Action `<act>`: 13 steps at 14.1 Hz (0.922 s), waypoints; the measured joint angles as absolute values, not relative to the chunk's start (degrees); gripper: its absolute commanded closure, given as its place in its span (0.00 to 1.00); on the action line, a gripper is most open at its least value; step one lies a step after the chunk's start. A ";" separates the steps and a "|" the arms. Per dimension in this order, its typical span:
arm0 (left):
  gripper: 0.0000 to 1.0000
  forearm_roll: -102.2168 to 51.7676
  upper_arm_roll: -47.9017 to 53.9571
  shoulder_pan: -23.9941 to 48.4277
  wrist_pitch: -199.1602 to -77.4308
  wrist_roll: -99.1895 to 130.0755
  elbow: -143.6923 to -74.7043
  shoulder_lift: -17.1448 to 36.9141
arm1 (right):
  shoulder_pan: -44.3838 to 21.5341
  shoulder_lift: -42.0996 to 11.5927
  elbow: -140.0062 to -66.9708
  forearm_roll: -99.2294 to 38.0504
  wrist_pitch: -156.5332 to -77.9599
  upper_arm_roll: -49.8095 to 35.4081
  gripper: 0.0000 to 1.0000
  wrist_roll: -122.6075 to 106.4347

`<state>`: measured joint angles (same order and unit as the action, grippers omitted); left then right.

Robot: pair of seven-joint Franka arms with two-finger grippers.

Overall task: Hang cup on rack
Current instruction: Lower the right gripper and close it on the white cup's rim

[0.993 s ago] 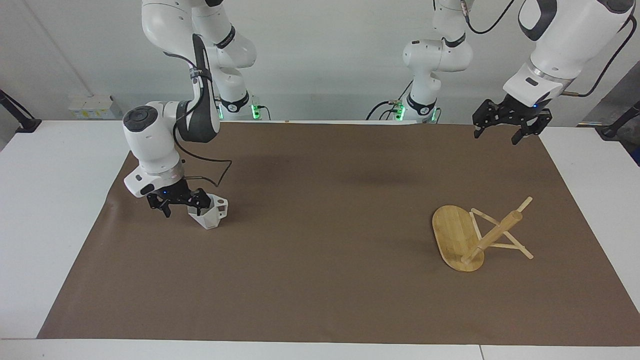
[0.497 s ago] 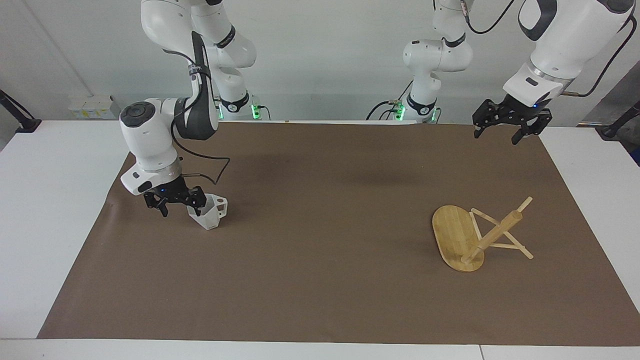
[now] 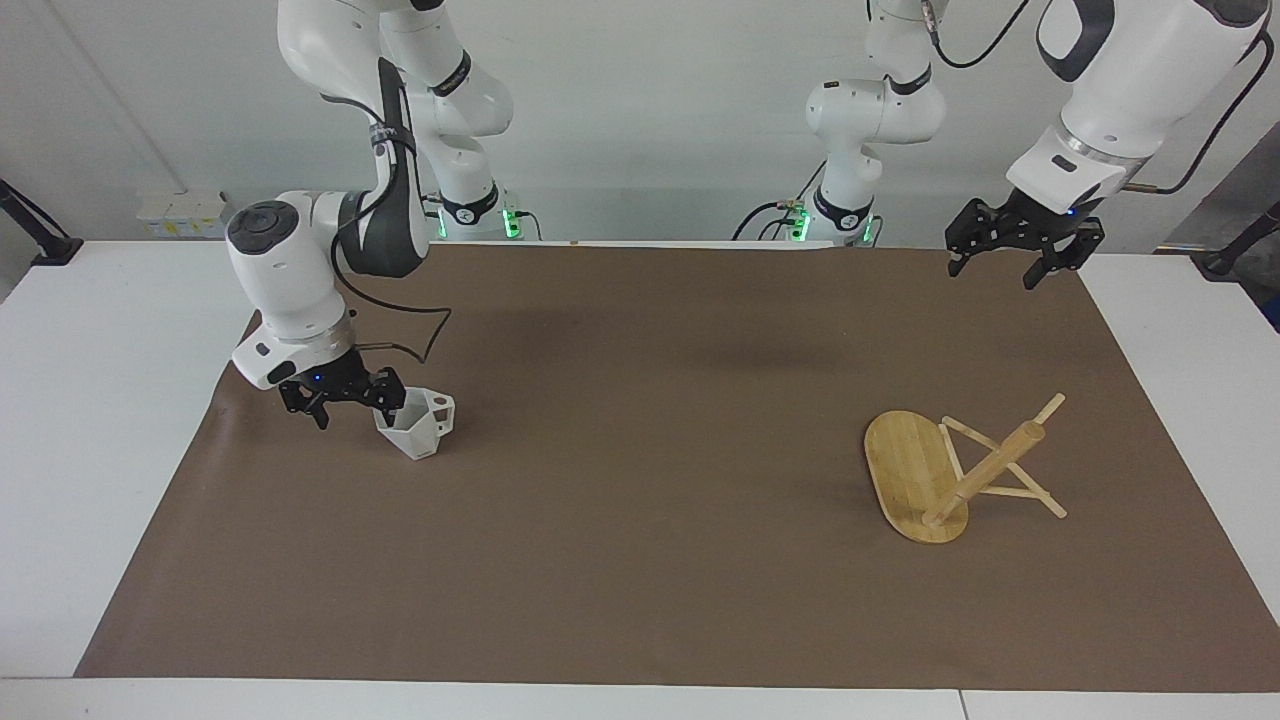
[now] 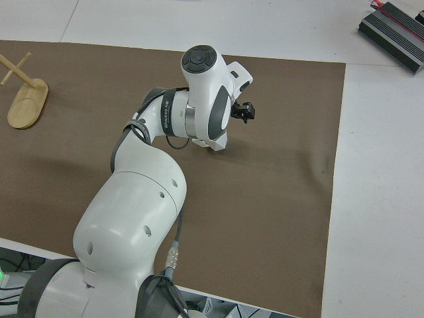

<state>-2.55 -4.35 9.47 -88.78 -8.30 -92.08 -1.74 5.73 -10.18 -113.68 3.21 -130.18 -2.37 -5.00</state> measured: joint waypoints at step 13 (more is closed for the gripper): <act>0.00 -2.55 -4.35 9.47 -88.54 -8.30 -92.08 -1.74 | 5.73 -10.26 -115.95 3.21 -131.53 -2.37 0.07 -8.26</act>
